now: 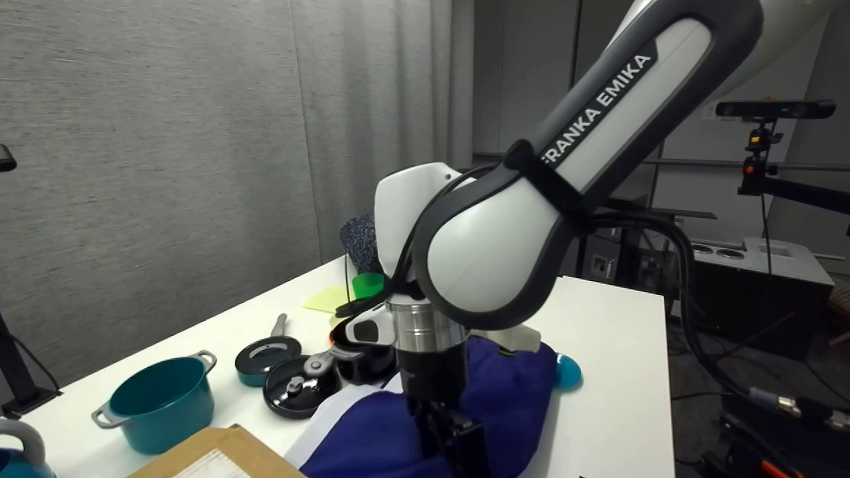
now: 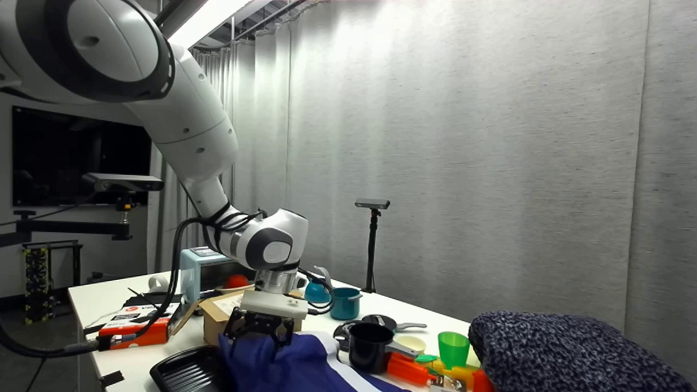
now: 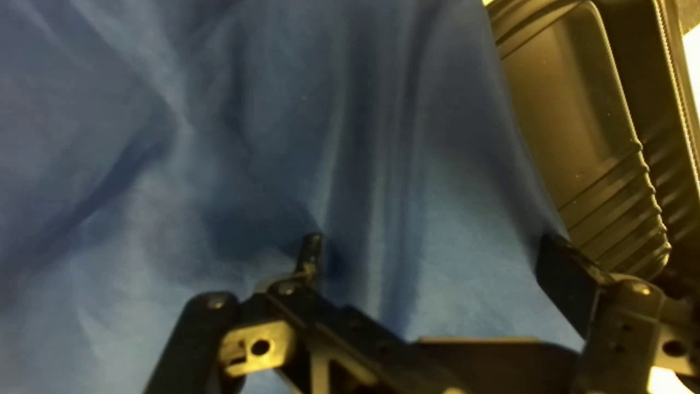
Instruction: Straighten the blue cloth
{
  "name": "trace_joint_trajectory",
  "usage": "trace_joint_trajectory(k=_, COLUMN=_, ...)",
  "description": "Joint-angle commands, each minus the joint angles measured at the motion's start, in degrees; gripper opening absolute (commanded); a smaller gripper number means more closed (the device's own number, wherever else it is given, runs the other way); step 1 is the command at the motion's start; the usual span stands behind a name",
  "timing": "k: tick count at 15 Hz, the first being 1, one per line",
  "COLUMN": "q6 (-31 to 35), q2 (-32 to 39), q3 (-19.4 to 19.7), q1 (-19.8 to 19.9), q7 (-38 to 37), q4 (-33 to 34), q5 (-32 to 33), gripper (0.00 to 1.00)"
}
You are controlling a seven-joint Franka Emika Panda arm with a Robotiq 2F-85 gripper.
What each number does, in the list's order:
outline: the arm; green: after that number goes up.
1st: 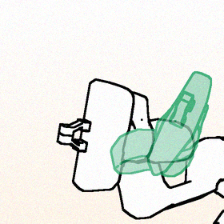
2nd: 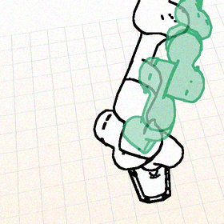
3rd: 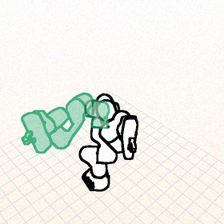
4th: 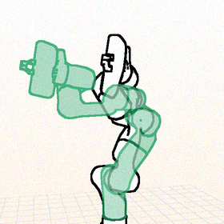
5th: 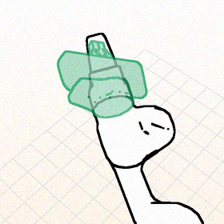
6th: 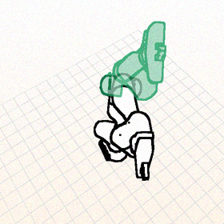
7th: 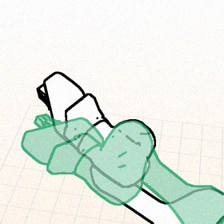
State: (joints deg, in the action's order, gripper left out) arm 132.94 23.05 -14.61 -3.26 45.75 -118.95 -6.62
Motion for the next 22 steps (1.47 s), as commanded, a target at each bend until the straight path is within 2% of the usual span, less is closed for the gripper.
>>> trace_joint_trajectory(k=1, q6=2.58, q2=-1.75, q3=-1.83, q1=1.11, q7=0.92, q4=-2.66, q5=-5.22, gripper=1.00)
trace_joint_trajectory(k=4, q6=2.12, q2=-1.97, q3=-2.62, q1=1.23, q7=2.18, q4=-2.95, q5=-7.41, gripper=1.00)
trace_joint_trajectory(k=8, q6=1.79, q2=-2.02, q3=-2.43, q1=0.78, q7=2.09, q4=-3.03, q5=-6.36, gripper=1.00)
trace_joint_trajectory(k=12, q6=1.94, q2=-2.81, q3=-1.68, q1=-0.37, q7=2.54, q4=-3.80, q5=-2.30, gripper=1.00)
trace_joint_trajectory(k=15, q6=3.64, q2=-3.92, q3=-0.24, q1=-2.24, q7=-1.94, q4=-4.94, q5=2.59, gripper=1.00)
trace_joint_trajectory(k=17, q6=3.60, q2=-4.66, q3=-0.26, q1=-2.15, q7=-2.60, q4=-5.71, q5=4.28, gripper=1.00)
trace_joint_trajectory(k=22, q6=3.49, q2=-5.91, q3=-1.78, q1=-0.84, q7=0.34, q4=-6.72, q5=1.45, gripper=1.00)
